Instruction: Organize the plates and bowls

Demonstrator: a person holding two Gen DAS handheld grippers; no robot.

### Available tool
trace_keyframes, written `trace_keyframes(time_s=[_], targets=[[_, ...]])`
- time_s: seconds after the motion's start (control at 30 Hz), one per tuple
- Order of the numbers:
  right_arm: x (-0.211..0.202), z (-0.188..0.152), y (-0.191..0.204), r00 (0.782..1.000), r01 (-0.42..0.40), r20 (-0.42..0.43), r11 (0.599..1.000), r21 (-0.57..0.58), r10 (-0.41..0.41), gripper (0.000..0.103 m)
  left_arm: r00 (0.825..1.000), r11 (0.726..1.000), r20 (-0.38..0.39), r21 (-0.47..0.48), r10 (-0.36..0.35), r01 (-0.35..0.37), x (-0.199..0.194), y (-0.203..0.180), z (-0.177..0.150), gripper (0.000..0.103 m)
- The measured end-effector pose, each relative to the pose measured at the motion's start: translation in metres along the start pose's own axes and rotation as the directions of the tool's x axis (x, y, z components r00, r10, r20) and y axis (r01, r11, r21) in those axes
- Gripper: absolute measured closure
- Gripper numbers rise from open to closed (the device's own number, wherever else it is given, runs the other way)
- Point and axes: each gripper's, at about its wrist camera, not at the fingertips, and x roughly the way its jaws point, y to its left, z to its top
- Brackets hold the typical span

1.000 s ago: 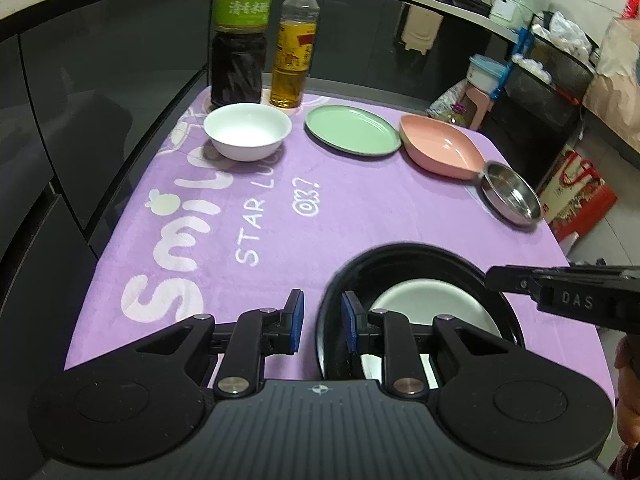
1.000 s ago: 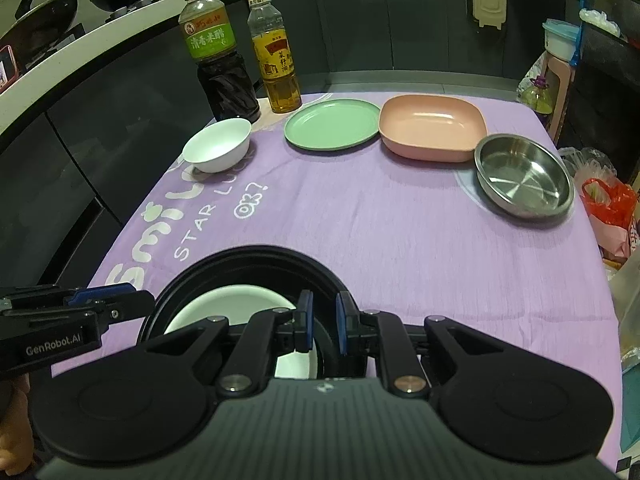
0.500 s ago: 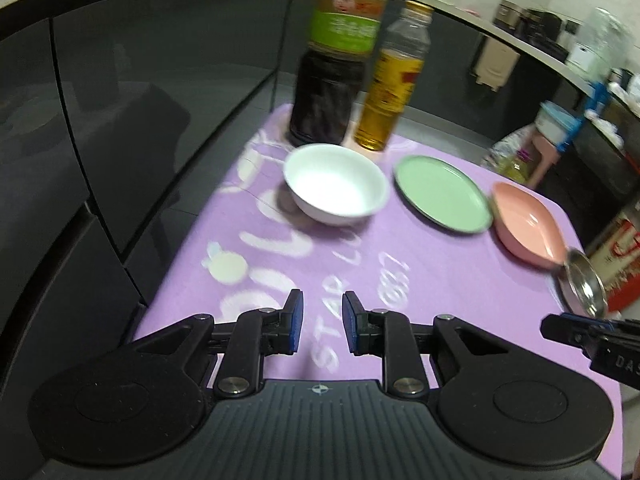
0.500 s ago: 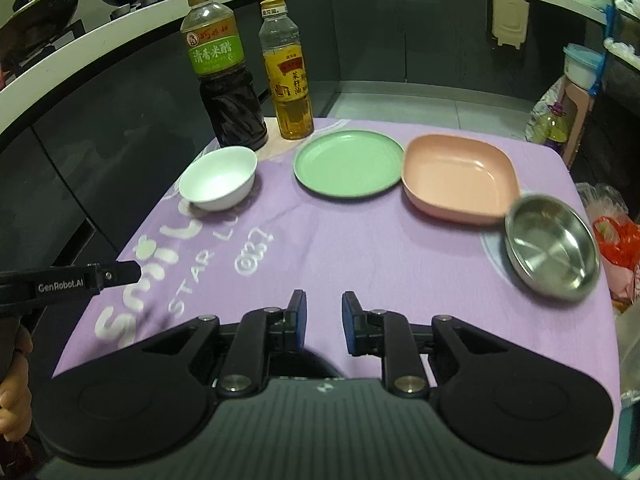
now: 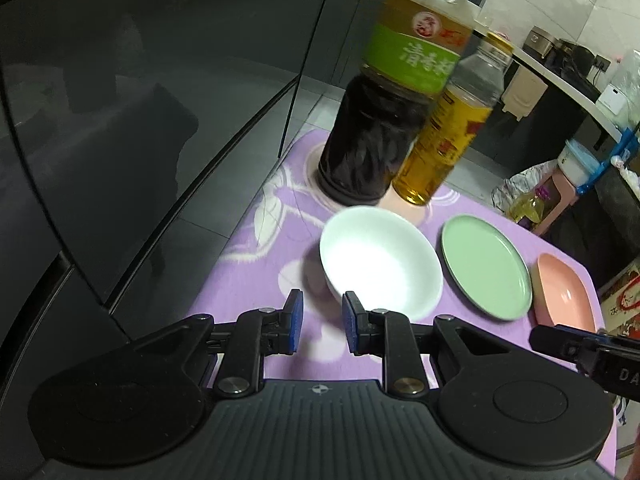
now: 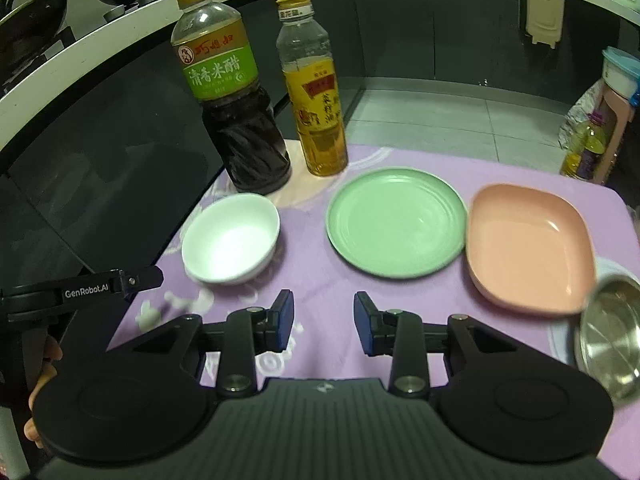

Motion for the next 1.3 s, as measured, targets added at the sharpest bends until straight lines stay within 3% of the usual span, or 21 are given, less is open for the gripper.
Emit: trace_keyframes(time_s=[0.37, 0.5, 0.83, 0.97, 1.03, 1.1, 1.3], targets=[[0.052, 0.021, 0.010, 0.999, -0.021, -0.028, 1.000, 0.002, 0.021, 0.068, 0.998, 0.998, -0.018, -0.027, -0.063, 0.062, 0.028, 0.004, 0.015, 0.083], [0.064, 0.026, 0.015, 0.999, -0.035, -0.018, 0.999, 0.001, 0.035, 0.068, 0.999, 0.999, -0.004, -0.010, -0.039, 0.039, 0.038, 0.000, 0.019, 0.083], [0.095, 0.025, 0.025, 0.999, -0.031, -0.020, 0.999, -0.022, 0.031, 0.069, 0.997, 1.000, -0.074, -0.013, -0.006, 0.005, 0.064, 0.001, 0.015, 0.083], [0.106, 0.025, 0.025, 0.999, -0.032, -0.023, 0.999, -0.018, 0.032, 0.072, 0.997, 1.000, -0.076, 0.002, -0.007, 0.007, 0.070, -0.003, 0.012, 0.083], [0.110, 0.025, 0.027, 0.999, -0.031, -0.023, 0.999, -0.035, 0.030, 0.079, 0.998, 0.999, -0.058, 0.045, -0.011, 0.013, 0.072, -0.007, 0.009, 0.085], [0.110, 0.025, 0.029, 0.998, -0.051, -0.030, 0.997, -0.049, 0.050, 0.093, 0.999, 0.994, -0.047, 0.106, 0.002, 0.003, 0.069, -0.015, 0.005, 0.089], [0.088, 0.021, 0.028, 0.998, -0.055, -0.036, 0.997, -0.048, 0.054, 0.093, 0.999, 0.989, -0.032, 0.145, -0.009, 0.014, 0.041, -0.029, -0.006, 0.089]])
